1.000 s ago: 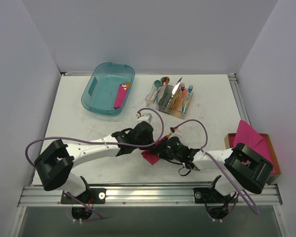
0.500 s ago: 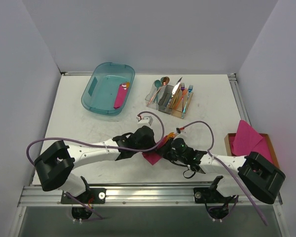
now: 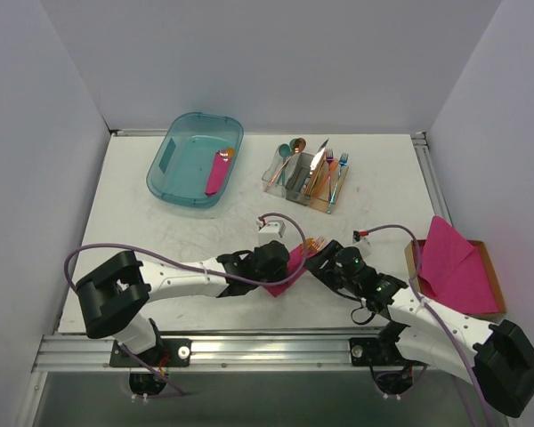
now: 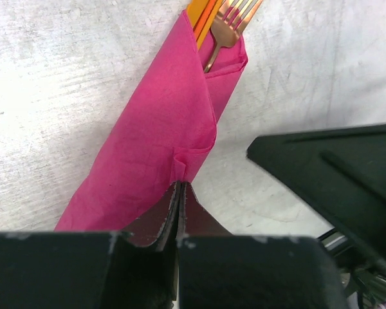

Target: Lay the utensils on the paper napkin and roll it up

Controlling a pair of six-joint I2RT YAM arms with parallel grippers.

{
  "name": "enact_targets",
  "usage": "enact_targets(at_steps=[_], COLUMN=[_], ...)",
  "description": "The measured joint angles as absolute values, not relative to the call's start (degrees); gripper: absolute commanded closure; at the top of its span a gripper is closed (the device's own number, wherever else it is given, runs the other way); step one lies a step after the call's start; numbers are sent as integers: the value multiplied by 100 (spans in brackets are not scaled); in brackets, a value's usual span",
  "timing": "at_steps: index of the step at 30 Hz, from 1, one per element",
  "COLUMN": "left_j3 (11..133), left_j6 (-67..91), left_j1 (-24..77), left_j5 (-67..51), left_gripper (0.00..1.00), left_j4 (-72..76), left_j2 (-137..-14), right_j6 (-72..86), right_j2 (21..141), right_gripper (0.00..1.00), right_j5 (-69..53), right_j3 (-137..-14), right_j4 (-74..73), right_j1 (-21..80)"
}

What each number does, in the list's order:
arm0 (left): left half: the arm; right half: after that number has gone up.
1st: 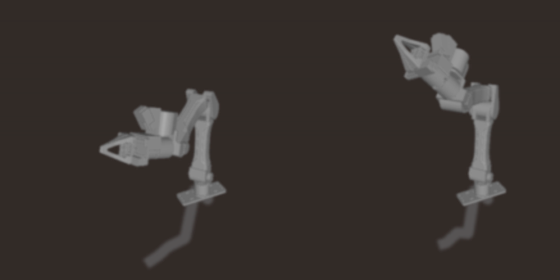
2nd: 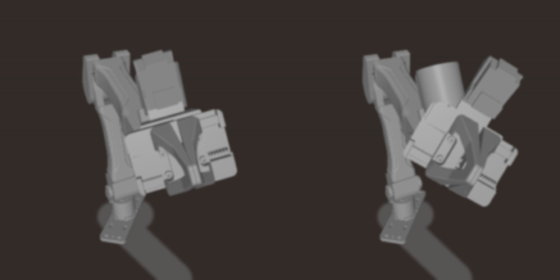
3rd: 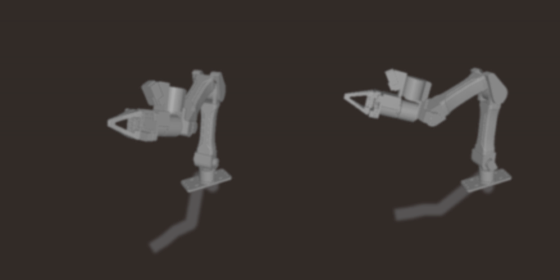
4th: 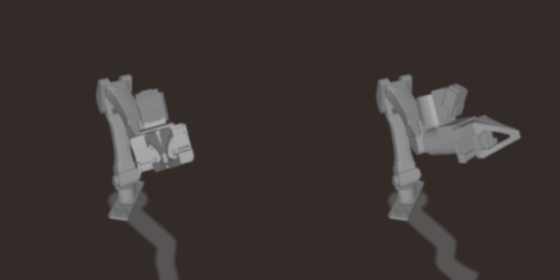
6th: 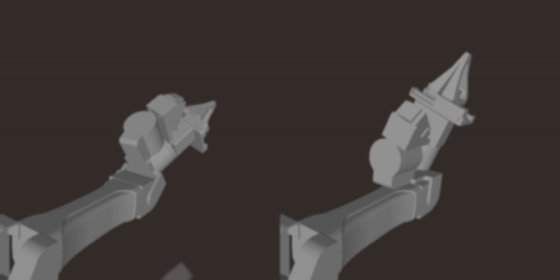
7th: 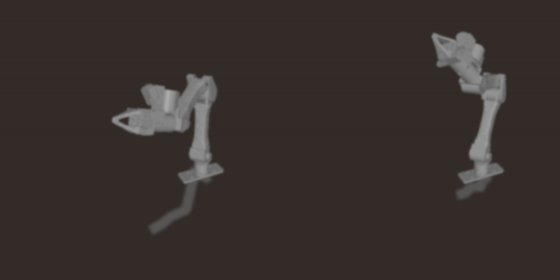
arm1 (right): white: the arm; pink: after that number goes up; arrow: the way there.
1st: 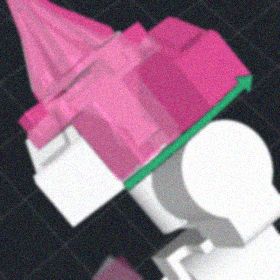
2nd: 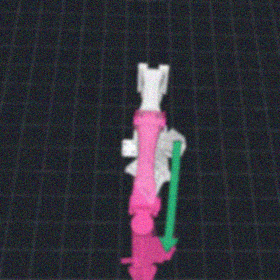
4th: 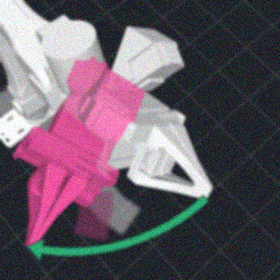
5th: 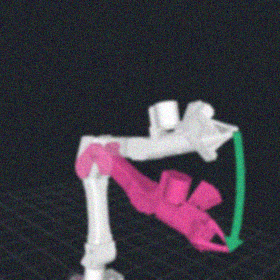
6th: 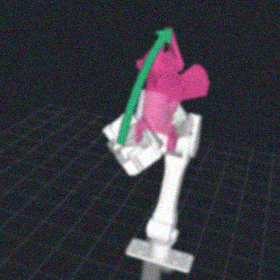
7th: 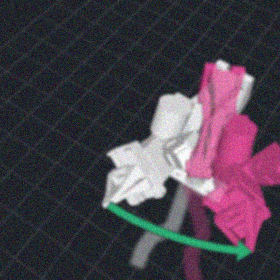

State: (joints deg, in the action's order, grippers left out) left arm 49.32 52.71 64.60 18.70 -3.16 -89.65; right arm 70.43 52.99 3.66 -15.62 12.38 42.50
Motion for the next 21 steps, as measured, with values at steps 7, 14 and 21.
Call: enact_targets(at_steps=[7, 14, 21], left_j3=[4930, 4930, 4932], left_j6=[5118, 4862, 4648], left_j1=[6595, 6707, 6757], left_j5=[2213, 2425, 2689], left_gripper=[97, 96, 96], left_j4=[-191, -51, -45], left_j2=[-9043, -9045, -9045], right_j6=[7050, 7067, 7072], right_j2=[5516, 6182, 6219], right_gripper=[46, 47, 46], right_j5=[75, -325, -386], right_j3=[-1636, -1865, -2196], right_j4=[1015, 1269, 1299], right_j1=[3870, 3865, 3865])
